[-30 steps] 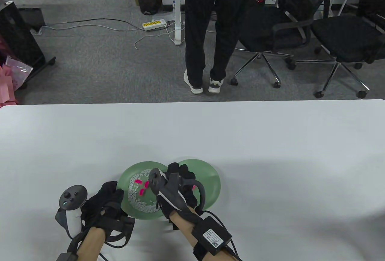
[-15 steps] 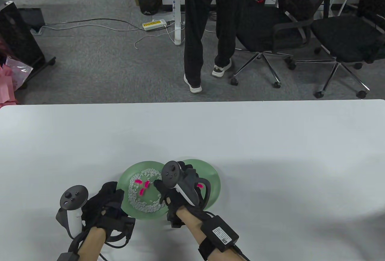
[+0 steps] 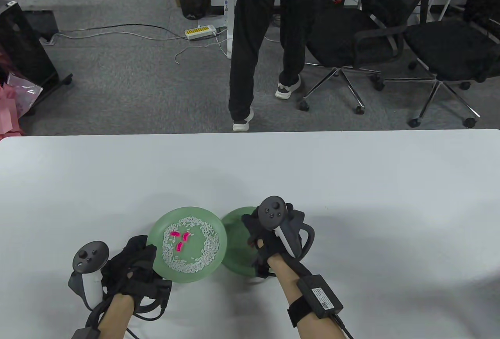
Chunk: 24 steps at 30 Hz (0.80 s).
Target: Pick gummy candy with hand pinch into plate
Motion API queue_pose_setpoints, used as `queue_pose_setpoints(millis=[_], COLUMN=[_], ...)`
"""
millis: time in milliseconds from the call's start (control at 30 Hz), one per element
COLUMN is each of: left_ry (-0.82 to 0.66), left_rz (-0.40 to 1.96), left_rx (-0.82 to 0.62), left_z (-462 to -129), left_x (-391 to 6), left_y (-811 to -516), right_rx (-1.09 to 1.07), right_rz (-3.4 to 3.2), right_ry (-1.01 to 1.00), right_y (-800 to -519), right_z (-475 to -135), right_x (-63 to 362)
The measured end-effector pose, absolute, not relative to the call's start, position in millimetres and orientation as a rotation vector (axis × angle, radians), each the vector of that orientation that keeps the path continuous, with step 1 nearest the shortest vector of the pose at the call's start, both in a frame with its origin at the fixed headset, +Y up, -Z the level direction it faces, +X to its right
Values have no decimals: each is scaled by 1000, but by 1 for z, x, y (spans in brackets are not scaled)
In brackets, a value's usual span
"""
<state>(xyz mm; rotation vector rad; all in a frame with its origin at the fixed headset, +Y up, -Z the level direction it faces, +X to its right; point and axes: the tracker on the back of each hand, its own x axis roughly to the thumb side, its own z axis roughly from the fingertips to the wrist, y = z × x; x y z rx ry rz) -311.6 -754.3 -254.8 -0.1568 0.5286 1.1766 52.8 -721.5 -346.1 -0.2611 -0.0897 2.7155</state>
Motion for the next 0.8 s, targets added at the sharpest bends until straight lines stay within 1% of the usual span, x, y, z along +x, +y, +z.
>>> queue_pose_setpoints(millis=[67, 167, 267, 433, 633, 733, 800], left_ry=[530, 529, 526, 520, 517, 517, 517], left_rz=[1175, 1174, 1175, 1168, 1168, 1169, 1170], left_rx=[-154, -150, -153, -155, -155, -156, -155], left_z=[-255, -255, -255, -255, -255, -254, -255], left_x=[-312, -313, -313, -312, -312, -312, -312], left_y=[-754, -754, -754, -753, -752, -752, -752], right_rx=[-227, -231, -232, -226, -235, -235, -229], right_rz=[2785, 2855, 2911, 2997, 3009, 2997, 2962], right_ry=[-51, -18, 32, 24, 133, 108, 60], right_y=[-731, -744, -751, -749, -757, -755, -748], right_z=[-349, -351, -353, -355, -359, -358, -357], right_x=[57, 56, 52, 43, 39, 40, 39])
